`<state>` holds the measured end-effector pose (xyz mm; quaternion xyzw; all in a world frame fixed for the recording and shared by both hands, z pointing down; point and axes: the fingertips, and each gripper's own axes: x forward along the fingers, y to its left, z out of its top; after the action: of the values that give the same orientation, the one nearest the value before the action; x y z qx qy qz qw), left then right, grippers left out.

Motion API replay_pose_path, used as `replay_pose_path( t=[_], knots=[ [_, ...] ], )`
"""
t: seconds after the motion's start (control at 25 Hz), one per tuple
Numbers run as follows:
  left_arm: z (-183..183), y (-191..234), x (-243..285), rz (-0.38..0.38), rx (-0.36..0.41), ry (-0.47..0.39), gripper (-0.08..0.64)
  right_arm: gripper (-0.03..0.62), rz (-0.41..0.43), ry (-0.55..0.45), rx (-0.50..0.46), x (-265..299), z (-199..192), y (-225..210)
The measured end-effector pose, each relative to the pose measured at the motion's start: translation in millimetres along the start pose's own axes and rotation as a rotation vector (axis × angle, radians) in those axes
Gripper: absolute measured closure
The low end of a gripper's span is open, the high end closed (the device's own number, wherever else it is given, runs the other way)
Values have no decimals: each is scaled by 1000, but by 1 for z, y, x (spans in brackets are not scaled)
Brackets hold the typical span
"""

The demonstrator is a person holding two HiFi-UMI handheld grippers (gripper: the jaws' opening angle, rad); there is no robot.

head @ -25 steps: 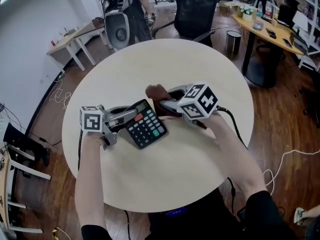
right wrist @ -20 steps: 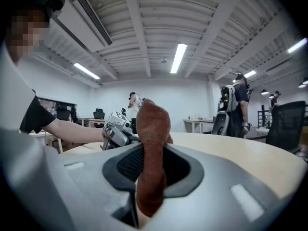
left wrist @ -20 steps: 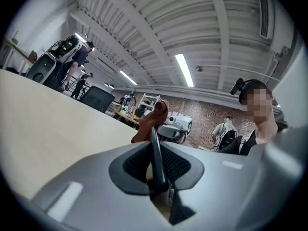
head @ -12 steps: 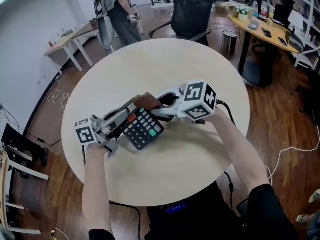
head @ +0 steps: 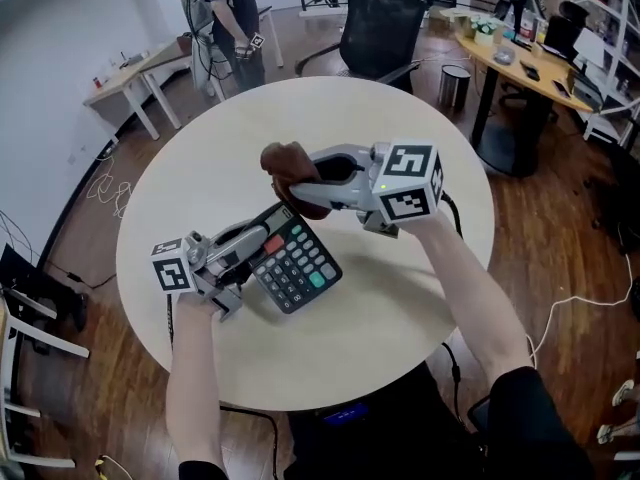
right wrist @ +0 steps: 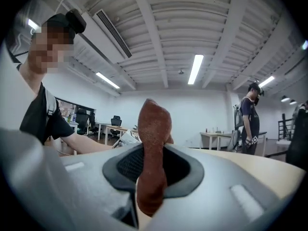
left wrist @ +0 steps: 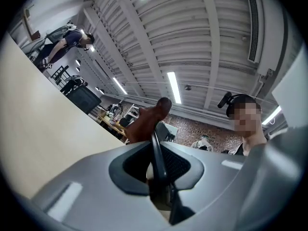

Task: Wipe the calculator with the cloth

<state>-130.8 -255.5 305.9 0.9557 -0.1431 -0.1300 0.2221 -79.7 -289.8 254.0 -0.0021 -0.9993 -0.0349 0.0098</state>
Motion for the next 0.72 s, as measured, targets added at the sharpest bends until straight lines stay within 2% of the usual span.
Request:
replay_pose_path(
  t=[0.16,0.52,0.72],
  knots=[
    [-1,0,0,13,-15,-14,499,499,77,71,-47,11,-8,18],
    [7,20,-11,85,-97,-122,499,499,165,135,-6,-32,-42,54],
    [7,23,-14,127,-153,-167,499,499,299,187,-46,-72,-64,98]
  ],
)
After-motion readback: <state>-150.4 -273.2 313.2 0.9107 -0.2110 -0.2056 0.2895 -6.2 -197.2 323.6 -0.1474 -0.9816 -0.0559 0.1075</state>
